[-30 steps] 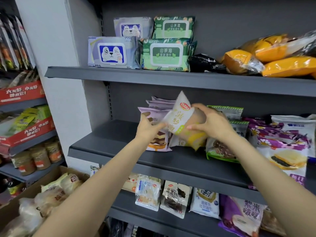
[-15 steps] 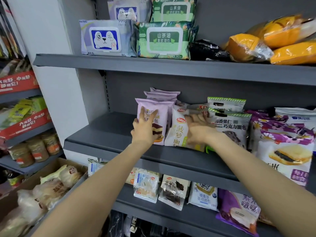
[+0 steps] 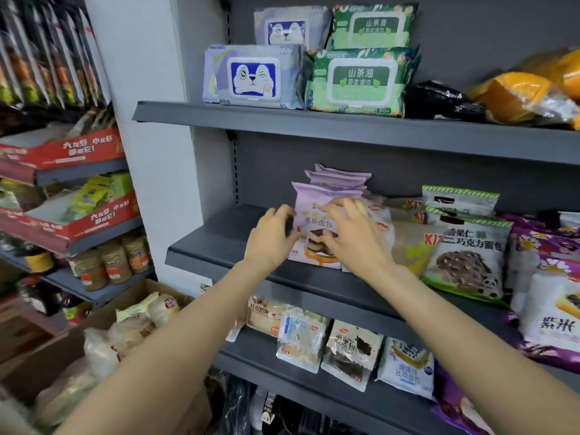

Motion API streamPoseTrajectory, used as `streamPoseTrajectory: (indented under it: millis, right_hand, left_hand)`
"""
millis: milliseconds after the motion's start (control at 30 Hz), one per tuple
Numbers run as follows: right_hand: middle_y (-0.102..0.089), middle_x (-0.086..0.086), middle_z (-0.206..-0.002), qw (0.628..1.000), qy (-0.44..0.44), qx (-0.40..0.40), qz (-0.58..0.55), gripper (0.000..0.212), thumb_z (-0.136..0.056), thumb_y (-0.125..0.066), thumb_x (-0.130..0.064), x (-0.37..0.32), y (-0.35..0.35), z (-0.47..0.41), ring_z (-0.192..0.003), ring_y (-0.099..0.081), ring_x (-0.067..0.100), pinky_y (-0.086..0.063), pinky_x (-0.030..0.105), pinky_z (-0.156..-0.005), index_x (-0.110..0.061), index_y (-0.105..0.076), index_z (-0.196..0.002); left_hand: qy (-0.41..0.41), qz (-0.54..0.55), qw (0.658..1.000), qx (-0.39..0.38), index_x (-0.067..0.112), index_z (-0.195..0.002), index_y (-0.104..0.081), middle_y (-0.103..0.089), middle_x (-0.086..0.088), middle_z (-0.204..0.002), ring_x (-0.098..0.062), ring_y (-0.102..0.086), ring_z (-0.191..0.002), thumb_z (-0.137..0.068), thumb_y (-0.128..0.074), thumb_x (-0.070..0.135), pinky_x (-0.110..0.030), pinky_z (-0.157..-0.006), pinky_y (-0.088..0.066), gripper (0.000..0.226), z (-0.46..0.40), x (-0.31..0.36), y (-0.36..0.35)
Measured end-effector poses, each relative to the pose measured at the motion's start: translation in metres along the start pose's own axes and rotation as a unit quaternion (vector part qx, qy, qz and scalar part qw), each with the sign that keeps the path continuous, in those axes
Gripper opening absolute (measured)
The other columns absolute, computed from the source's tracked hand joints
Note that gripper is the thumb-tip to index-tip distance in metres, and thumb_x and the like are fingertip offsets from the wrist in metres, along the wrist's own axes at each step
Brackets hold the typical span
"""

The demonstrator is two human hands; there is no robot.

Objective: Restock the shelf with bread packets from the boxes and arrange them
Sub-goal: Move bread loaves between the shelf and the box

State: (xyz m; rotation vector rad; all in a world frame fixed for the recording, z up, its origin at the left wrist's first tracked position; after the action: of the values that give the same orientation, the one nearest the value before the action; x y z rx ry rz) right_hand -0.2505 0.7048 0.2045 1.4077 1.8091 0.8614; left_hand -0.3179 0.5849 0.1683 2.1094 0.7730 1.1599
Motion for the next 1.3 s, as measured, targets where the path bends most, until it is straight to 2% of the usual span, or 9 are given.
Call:
streamPoseTrajectory:
  millis: [233,400,600,733,867,1000,1100,1200,1300]
  right_hand:
    - [-0.057,0.002,-0.11,0.98,0.038,-0.109,-0.164,0.024,-0.093,-0.049,-0.021,-0.146,-0.081,0.002,-0.101,-0.057,0.021,-0.048,0.035,-0.082,-0.016,-0.06,-0.115]
    - [-0.058,0.005,-0.115,0.957,0.054,-0.214,-0.19,0.028,-0.092,-0.048,-0.021,-0.242,-0.172,0.008,-0.105,-0.056,0.024,-0.047,0.034,-0.084,-0.016,-0.059,-0.117]
    - [-0.058,0.014,-0.121,0.907,0.036,-0.355,-0.225,0.034,-0.091,-0.053,-0.019,-0.307,-0.296,0.005,-0.112,-0.055,0.03,-0.04,0.027,-0.084,-0.007,-0.055,-0.123]
    - [-0.055,0.015,-0.125,0.884,0.028,-0.422,-0.199,0.043,-0.091,-0.053,-0.027,-0.326,-0.388,-0.003,-0.117,-0.051,0.032,-0.043,0.034,-0.094,-0.009,-0.05,-0.13]
    - [-0.034,0.016,-0.146,0.842,0.035,-0.502,-0.195,0.074,-0.085,-0.058,-0.036,-0.342,-0.477,-0.001,-0.134,-0.035,0.036,-0.033,0.045,-0.11,-0.019,-0.022,-0.148]
    - [-0.007,0.016,-0.156,0.824,0.086,-0.533,-0.171,0.09,-0.084,-0.065,-0.033,-0.357,-0.531,-0.006,-0.143,-0.018,0.035,-0.027,0.043,-0.114,-0.033,-0.003,-0.15]
    - [-0.028,0.019,-0.148,0.82,0.087,-0.548,-0.145,0.089,-0.079,-0.068,-0.034,-0.354,-0.557,-0.01,-0.135,-0.028,0.04,-0.034,0.045,-0.107,-0.038,-0.011,-0.148]
    - [-0.054,0.013,-0.128,0.842,0.089,-0.511,-0.151,0.058,-0.082,-0.064,-0.033,-0.355,-0.562,-0.019,-0.118,-0.048,0.036,-0.044,0.042,-0.096,-0.03,-0.04,-0.135]
    - [-0.061,0.008,-0.123,0.857,0.022,-0.469,-0.214,0.047,-0.087,-0.06,-0.031,-0.344,-0.555,-0.034,-0.114,-0.055,0.03,-0.045,0.035,-0.092,-0.023,-0.048,-0.131]
  left_hand:
    - [0.104,-0.035,0.994,-0.012,0.018,-0.105,-0.065,-0.069,-0.004,-0.102,-0.024,-0.063,-0.094,-0.088,-0.053,0.019,-0.037,-0.081,-0.052,0.021,0.055,-0.148,0.082]
    - [0.219,-0.063,0.974,-0.006,0.015,-0.101,-0.065,-0.068,-0.005,-0.091,-0.021,-0.06,-0.08,-0.088,-0.052,0.018,-0.029,-0.064,-0.045,0.019,0.114,-0.275,0.127]
    - [0.328,-0.082,0.936,-0.097,0.014,-0.091,-0.055,-0.063,-0.006,-0.09,-0.025,-0.059,-0.081,-0.09,-0.052,0.022,-0.03,-0.063,-0.045,0.008,0.149,-0.401,0.114]
    - [0.39,-0.087,0.906,-0.136,0.012,-0.072,-0.045,-0.05,-0.004,-0.073,-0.026,-0.052,-0.079,-0.092,-0.047,0.019,-0.03,-0.063,-0.037,0.022,0.155,-0.473,0.09]
    - [0.472,-0.072,0.864,-0.163,-0.006,-0.107,-0.056,-0.06,-0.023,-0.11,-0.034,-0.055,-0.097,-0.095,-0.042,0.017,-0.036,-0.073,-0.041,0.029,0.159,-0.536,0.059]
    - [0.561,0.001,0.81,-0.171,0.003,-0.115,-0.052,-0.052,-0.013,-0.119,-0.029,-0.052,-0.109,-0.098,-0.04,0.033,-0.035,-0.088,-0.044,0.037,0.167,-0.575,0.028]
    - [0.594,0.035,0.785,-0.173,0.013,-0.131,-0.05,-0.05,-0.009,-0.134,-0.028,-0.051,-0.119,-0.095,-0.043,0.047,-0.03,-0.084,-0.041,0.05,0.17,-0.589,0.01]
    - [0.613,0.007,0.78,-0.126,0.004,-0.121,-0.058,-0.059,-0.014,-0.124,-0.032,-0.056,-0.115,-0.096,-0.049,0.03,-0.034,-0.087,-0.046,0.037,0.172,-0.598,0.013]
    - [0.632,0.008,0.772,-0.073,-0.007,-0.114,-0.059,-0.061,-0.022,-0.119,-0.036,-0.059,-0.11,-0.096,-0.046,0.01,-0.037,-0.086,-0.047,0.028,0.178,-0.601,0.021]
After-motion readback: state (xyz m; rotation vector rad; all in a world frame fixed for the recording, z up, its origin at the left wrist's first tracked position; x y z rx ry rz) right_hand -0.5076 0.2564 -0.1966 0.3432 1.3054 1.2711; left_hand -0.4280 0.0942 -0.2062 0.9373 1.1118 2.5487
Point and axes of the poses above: each hand's wrist, its own z-axis away from the middle knuckle, its own y-axis out of the back of the hand, x = y × z, the point moved 10 cm from there along -z, towards the middle knuckle
